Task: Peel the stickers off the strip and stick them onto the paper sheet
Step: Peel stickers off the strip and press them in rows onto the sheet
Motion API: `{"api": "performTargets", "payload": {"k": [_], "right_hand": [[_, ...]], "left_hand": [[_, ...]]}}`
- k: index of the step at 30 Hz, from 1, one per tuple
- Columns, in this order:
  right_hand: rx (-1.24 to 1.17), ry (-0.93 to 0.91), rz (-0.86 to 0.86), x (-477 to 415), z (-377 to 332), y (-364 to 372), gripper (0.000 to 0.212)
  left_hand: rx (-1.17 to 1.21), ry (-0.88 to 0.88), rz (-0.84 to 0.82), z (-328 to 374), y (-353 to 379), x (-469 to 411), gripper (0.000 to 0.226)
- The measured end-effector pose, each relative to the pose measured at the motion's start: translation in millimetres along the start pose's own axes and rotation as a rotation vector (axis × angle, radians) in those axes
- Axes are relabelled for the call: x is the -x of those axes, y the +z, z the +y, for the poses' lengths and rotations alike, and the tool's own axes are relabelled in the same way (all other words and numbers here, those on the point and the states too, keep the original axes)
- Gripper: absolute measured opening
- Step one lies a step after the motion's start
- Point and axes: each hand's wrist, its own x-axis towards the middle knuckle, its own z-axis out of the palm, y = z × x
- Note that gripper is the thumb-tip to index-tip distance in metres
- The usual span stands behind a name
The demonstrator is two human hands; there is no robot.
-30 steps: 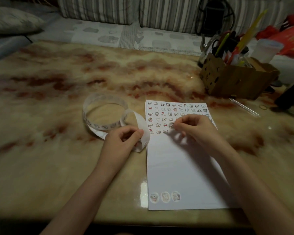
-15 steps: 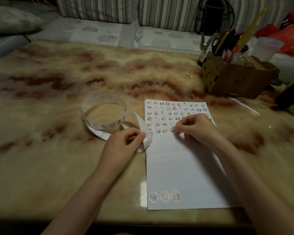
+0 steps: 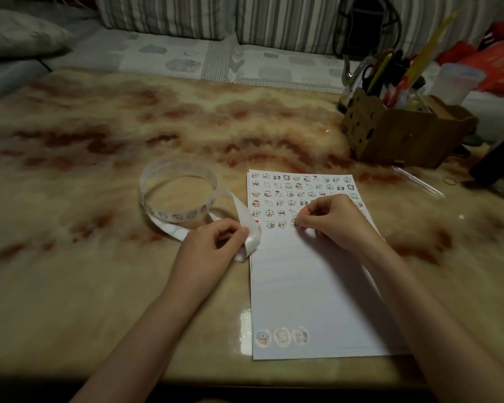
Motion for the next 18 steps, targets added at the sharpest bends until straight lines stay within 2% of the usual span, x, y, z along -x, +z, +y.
{"api": "performTargets", "payload": {"k": [18], "right_hand": [[0.109,-0.079,0.134,-0.4,11.9,11.7,0.012]], "left_hand": [[-0.019,0.007,0.006,-1.1,1.3,0.7,0.016]]}}
